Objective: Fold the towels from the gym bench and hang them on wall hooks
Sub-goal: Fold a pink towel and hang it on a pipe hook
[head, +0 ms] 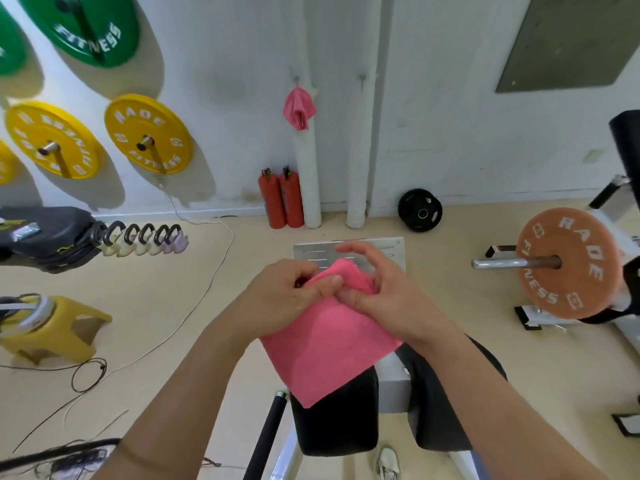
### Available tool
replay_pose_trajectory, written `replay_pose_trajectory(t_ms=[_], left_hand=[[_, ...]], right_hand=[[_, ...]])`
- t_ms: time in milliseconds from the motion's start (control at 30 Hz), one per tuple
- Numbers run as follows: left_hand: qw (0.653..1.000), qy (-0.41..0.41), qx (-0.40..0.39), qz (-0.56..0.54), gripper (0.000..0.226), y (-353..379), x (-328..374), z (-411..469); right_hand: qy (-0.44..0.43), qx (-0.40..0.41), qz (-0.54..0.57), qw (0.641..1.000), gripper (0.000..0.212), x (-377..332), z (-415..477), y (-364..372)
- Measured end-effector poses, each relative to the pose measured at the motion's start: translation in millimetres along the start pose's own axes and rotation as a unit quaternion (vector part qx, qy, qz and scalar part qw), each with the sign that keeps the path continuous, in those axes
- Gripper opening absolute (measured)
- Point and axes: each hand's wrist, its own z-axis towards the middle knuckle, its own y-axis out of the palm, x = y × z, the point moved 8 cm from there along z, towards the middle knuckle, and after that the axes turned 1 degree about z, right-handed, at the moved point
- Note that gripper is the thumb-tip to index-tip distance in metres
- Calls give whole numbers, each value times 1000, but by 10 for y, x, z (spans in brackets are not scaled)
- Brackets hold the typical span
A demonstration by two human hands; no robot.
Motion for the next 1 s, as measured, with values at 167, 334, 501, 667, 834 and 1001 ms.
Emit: replay_pose_trajectory(t_ms=[167, 334, 501, 667, 834, 1001], left_hand=[[981, -9, -114, -157, 43, -113, -117, -306], [910, 4, 16, -415, 20, -192, 0, -414], [859, -74, 11, -507, 24, -36, 116, -487], [881, -87, 108, -453, 20, -94, 192, -588], [854, -96, 130, -494, 16, -46, 228, -625], [883, -47, 130, -448, 47, -146, 222, -694]], right_hand=[[-9, 46, 115, 992, 41, -130, -133, -142], [75, 95, 172, 978, 42, 92, -236, -129], [124, 100, 203, 966, 49, 309, -389, -8], [42, 190, 5, 981, 40, -33, -581, -79], [-55, -3, -30, 998, 42, -451, -656, 377], [-12, 22, 109, 994, 32, -362, -593, 351]])
